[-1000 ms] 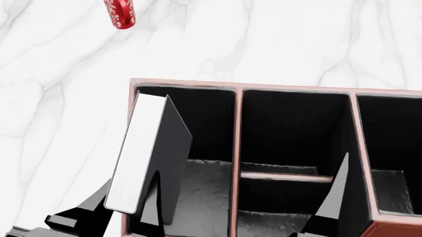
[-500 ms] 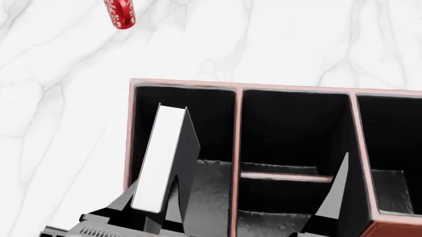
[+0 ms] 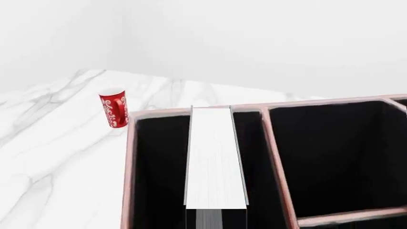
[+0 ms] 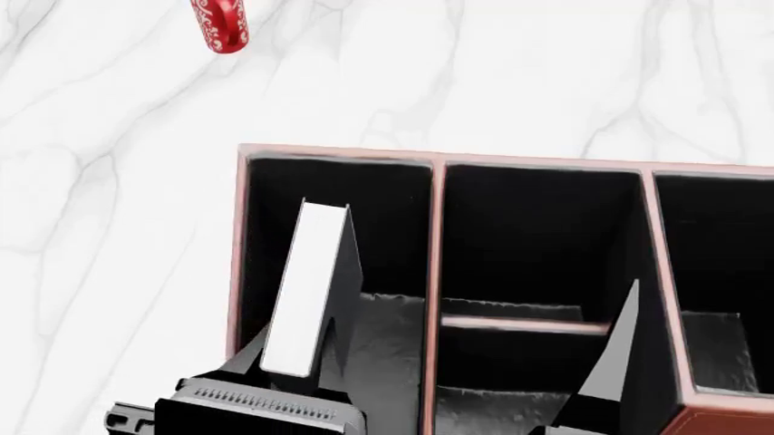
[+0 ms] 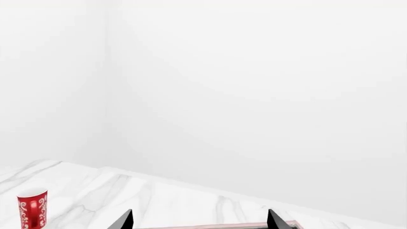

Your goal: Pick up the book and place it in the left compartment of the caddy.

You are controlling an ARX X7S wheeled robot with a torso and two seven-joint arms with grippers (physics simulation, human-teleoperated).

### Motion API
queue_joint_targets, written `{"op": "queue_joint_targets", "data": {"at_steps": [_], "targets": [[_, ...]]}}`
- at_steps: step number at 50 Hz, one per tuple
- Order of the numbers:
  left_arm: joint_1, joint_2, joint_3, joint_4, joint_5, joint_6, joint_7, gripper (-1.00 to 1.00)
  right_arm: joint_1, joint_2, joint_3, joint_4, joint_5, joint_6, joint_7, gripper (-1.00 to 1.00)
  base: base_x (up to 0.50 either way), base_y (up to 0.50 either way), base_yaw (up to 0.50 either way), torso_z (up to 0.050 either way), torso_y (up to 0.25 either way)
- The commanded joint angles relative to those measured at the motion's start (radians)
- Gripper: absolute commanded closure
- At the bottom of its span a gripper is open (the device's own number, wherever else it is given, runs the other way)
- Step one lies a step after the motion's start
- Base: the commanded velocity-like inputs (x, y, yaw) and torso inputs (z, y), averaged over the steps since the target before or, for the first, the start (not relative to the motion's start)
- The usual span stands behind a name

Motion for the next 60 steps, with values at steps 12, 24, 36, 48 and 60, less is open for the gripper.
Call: {"op": "queue_joint_targets", "data": {"at_steps": [12, 24, 36, 48, 60], "targets": [[0.027, 0.045, -0.059, -0.091, -0.022, 0.054, 0.108, 1.00, 0.004, -0.016, 0.021, 0.013, -0.017, -0.012, -0.021, -1.00, 0.00, 0.00, 0.00, 0.001, 0.001], [0.032, 0.052, -0.064, -0.105, -0.020, 0.052, 0.114, 1.00, 0.002, -0.012, 0.024, 0.011, -0.011, -0.015, -0.017, -1.00, 0.00, 0.00, 0.00, 0.000, 0.002], [0.038, 0.050, -0.074, -0.099, -0.034, 0.067, 0.144, 1.00, 0.004, -0.009, 0.018, 0.012, -0.012, -0.016, -0.014, -1.00, 0.00, 0.00, 0.00, 0.000, 0.001], [0.042, 0.049, -0.075, -0.086, -0.025, 0.075, 0.161, -1.00, 0.007, -0.005, 0.012, 0.011, -0.013, -0.014, -0.009, -1.00, 0.00, 0.00, 0.00, 0.000, 0.000], [0.044, 0.050, -0.076, -0.075, -0.020, 0.072, 0.163, -1.00, 0.009, -0.001, 0.009, 0.012, -0.011, -0.015, -0.007, -1.00, 0.00, 0.00, 0.00, 0.000, 0.000]]}}
